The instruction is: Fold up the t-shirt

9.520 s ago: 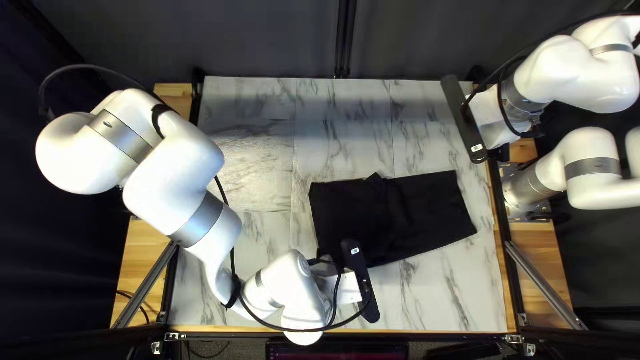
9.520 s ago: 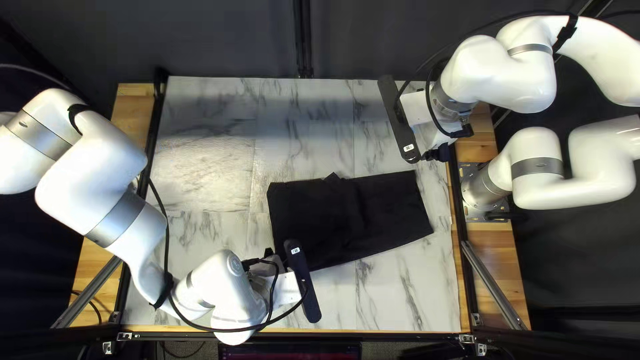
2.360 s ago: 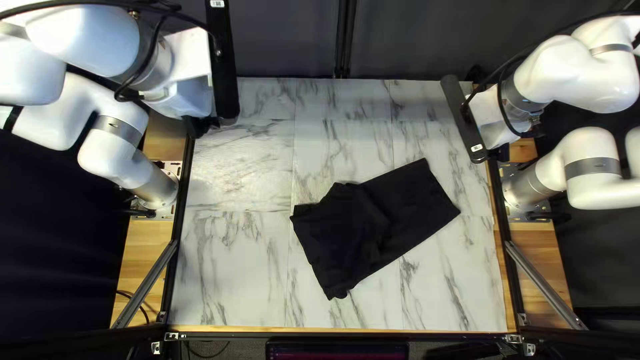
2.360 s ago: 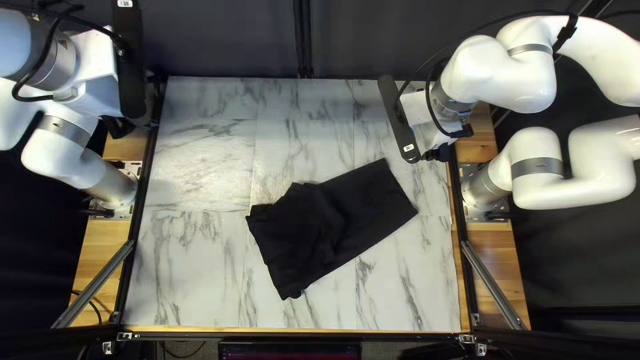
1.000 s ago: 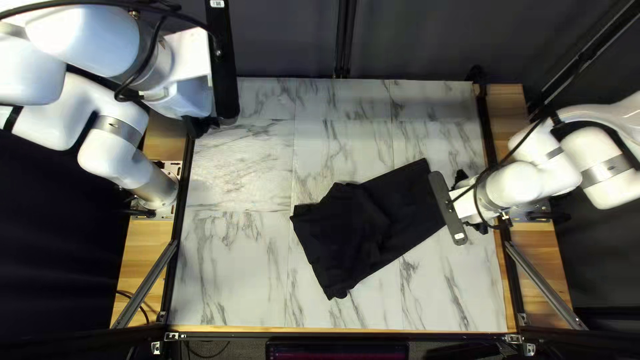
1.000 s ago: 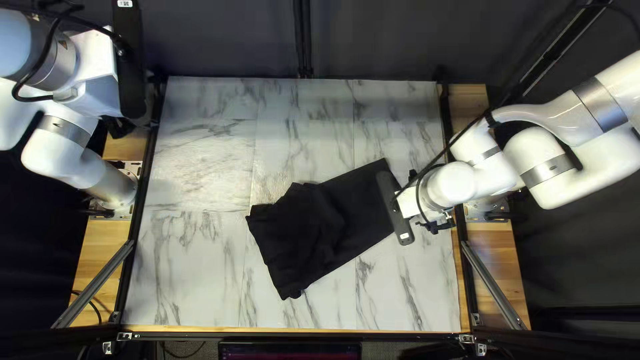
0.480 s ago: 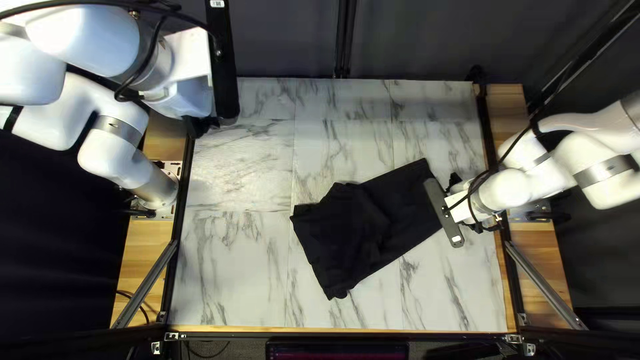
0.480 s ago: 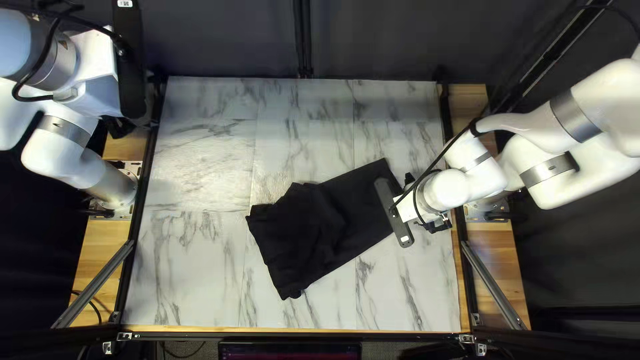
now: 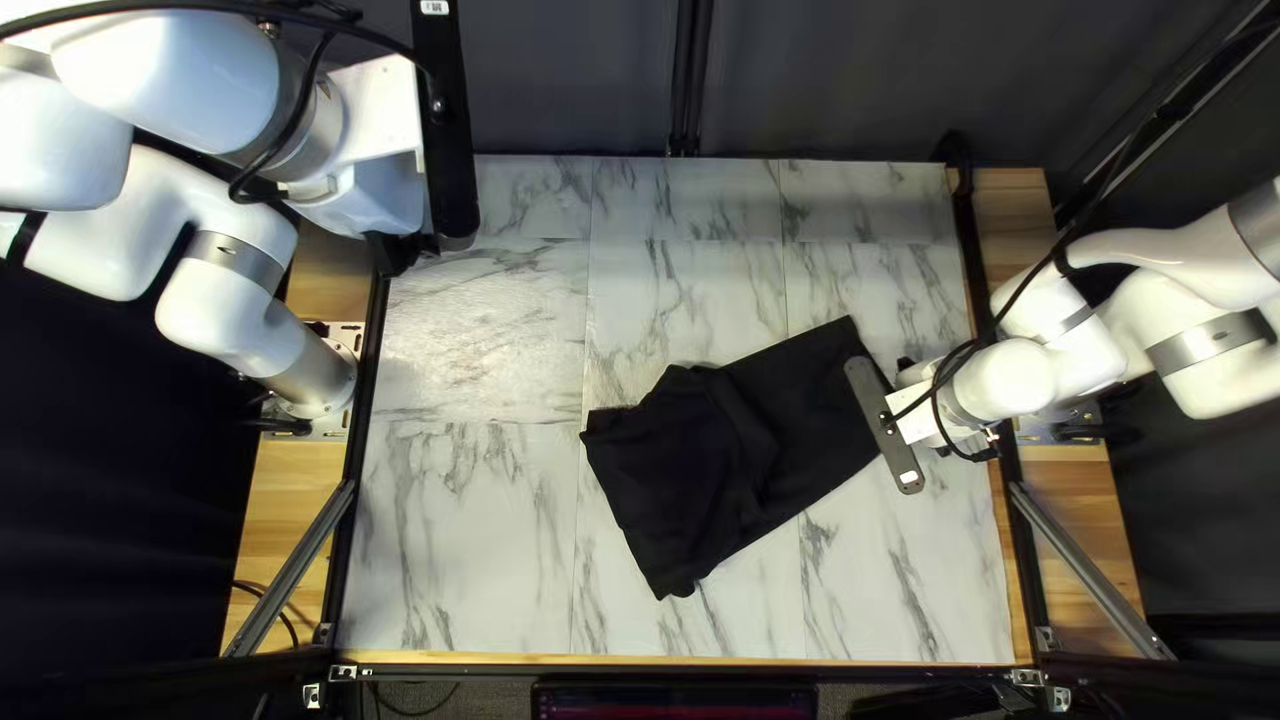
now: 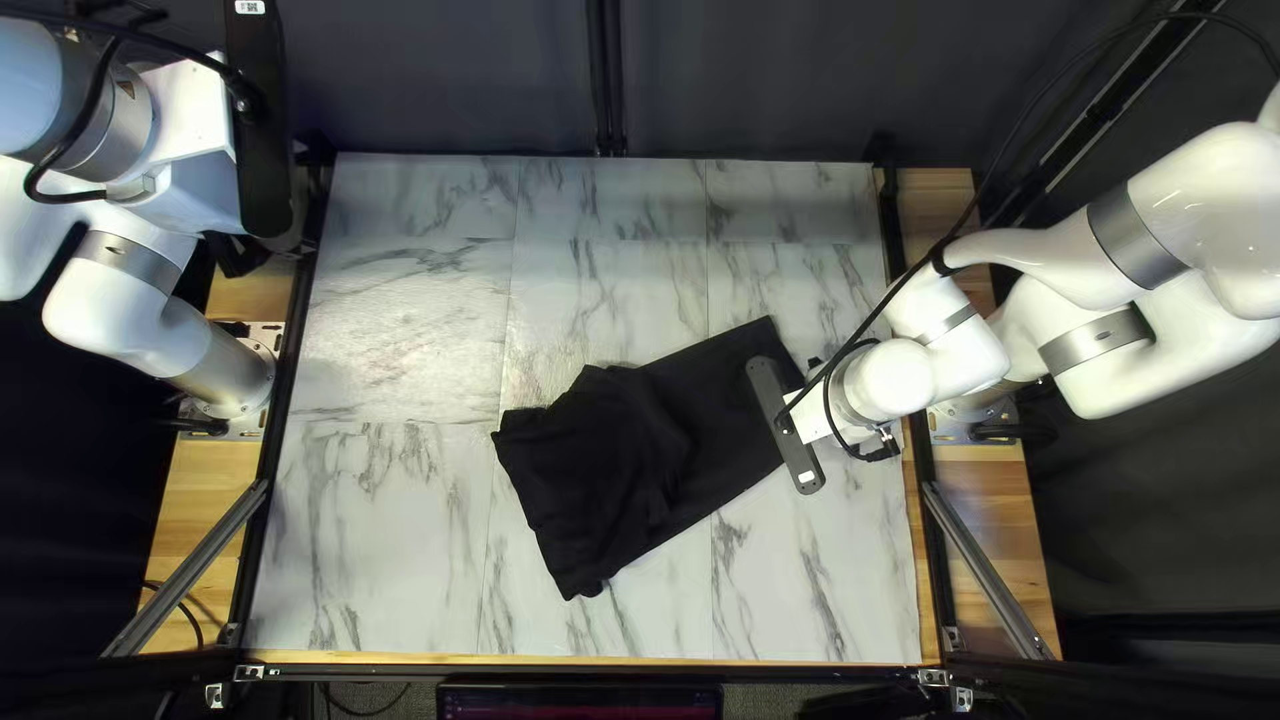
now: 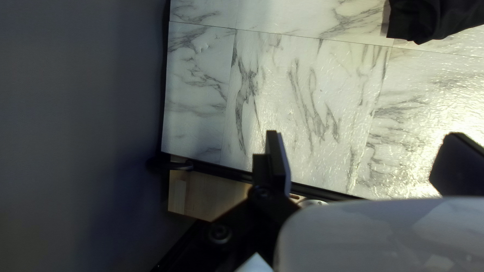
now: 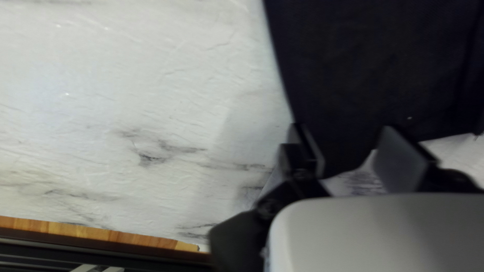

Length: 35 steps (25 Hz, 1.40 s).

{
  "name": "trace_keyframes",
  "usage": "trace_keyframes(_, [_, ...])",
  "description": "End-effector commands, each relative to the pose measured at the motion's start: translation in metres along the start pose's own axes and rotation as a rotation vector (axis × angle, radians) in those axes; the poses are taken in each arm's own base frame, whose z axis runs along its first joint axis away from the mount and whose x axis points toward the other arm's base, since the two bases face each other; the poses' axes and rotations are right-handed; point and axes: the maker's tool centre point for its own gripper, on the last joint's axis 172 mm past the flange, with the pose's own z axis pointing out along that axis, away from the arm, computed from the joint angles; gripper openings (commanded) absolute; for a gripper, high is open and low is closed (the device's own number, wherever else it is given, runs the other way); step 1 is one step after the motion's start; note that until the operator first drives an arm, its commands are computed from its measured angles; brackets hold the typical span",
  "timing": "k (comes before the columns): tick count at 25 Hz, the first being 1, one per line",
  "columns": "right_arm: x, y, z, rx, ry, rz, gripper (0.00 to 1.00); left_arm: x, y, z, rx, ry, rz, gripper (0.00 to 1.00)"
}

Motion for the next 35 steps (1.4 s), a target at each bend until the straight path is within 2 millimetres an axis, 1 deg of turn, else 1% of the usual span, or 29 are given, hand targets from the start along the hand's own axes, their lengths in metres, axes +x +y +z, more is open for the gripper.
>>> trace_keyframes(1, [0.027, 0.012, -0.032, -0.042, 0.004, -0.025, 0.0, 0.0, 0.0, 0.0, 0.0, 0.0, 0.0, 1.0])
trace_keyframes(3, [0.039, 0.017, -0.042, -0.063, 0.003, -0.039, 0.0, 0.0, 0.0, 0.0, 0.0, 0.0, 0.0, 1.0])
trace_keyframes(6, [0.068, 0.029, -0.06, -0.105, -0.003, -0.073, 0.0, 0.0, 0.0, 0.0, 0.0, 0.0, 0.0, 1.0])
trace_keyframes(8, [0.084, 0.033, -0.067, -0.126, -0.006, -0.092, 0.0, 0.0, 0.0, 0.0, 0.0, 0.0, 0.0, 1.0])
trace_keyframes(9, [0.095, 0.035, -0.071, -0.141, -0.008, -0.108, 0.0, 0.0, 0.0, 0.0, 0.0, 0.0, 0.0, 1.0])
trace_keyframes(10, [0.1, 0.036, -0.073, -0.148, -0.009, -0.115, 0.0, 0.0, 0.0, 0.0, 0.0, 0.0, 0.0, 1.0])
trace_keyframes(11, [0.115, 0.037, -0.079, -0.166, -0.01, -0.132, 0.0, 0.0, 0.0, 0.0, 0.0, 0.0, 0.0, 1.0])
trace_keyframes(13, [0.131, 0.038, -0.086, -0.187, -0.011, -0.15, 0.0, 0.0, 0.0, 0.0, 0.0, 0.0, 0.0, 1.0])
trace_keyframes(14, [0.144, 0.038, -0.092, -0.205, -0.011, -0.164, 0.0, 0.0, 0.0, 0.0, 0.0, 0.0, 0.0, 1.0])
trace_keyframes(15, [0.152, 0.038, -0.096, -0.214, -0.01, -0.172, 0.0, 0.0, 0.0, 0.0, 0.0, 0.0, 0.0, 1.0])
trace_keyframes(16, [0.165, 0.039, -0.101, -0.233, -0.009, -0.185, 0.0, 0.0, 0.0, 0.0, 0.0, 0.0, 0.0, 1.0])
trace_keyframes(18, [0.177, 0.038, -0.106, -0.253, -0.009, -0.201, 0.0, 0.0, 0.0, 0.0, 0.0, 0.0, 0.0, 1.0])
trace_keyframes(19, [0.187, 0.038, -0.108, -0.268, -0.008, -0.213, 0.0, 0.0, 0.0, 0.0, 0.0, 0.0, 0.0, 1.0])
trace_keyframes(20, [0.192, 0.038, -0.109, -0.275, -0.009, -0.219, 0.0, 0.0, 0.0, 0.0, 0.0, 0.0, 0.0, 1.0])
trace_keyframes(24, [0.222, 0.044, -0.113, -0.314, -0.005, -0.257, 0.0, 0.0, 0.0, 0.0, 0.0, 0.0, 0.0, 1.0])
trace_keyframes(28, [0.245, 0.05, -0.111, -0.338, -0.001, -0.29, 0.0, 0.0, 0.0, 0.0, 0.0, 0.0, 0.0, 1.0])
trace_keyframes(29, [0.254, 0.05, -0.11, -0.346, 0.0, -0.303, 0.0, 0.0, 0.0, 0.0, 0.0, 0.0, 0.0, 1.0])
trace_keyframes(30, [0.258, 0.049, -0.109, -0.35, 0.001, -0.309, 0.0, 0.0, 0.0, 0.0, 0.0, 0.0, 0.0, 1.0])
trace_keyframes(32, [0.275, 0.043, -0.105, -0.363, 0.004, -0.332, 0.0, 0.0, 0.0, 0.0, 0.0, 0.0, 0.0, 1.0])
trace_keyframes(33, [0.279, 0.041, -0.104, -0.366, 0.005, -0.339, 0.0, 0.0, 0.0, 0.0, 0.0, 0.0, 0.0, 1.0])
trace_keyframes(35, [0.294, 0.03, -0.098, -0.374, 0.013, -0.367, 0.0, 0.0, 0.0, 0.0, 0.0, 0.0, 0.0, 1.0])
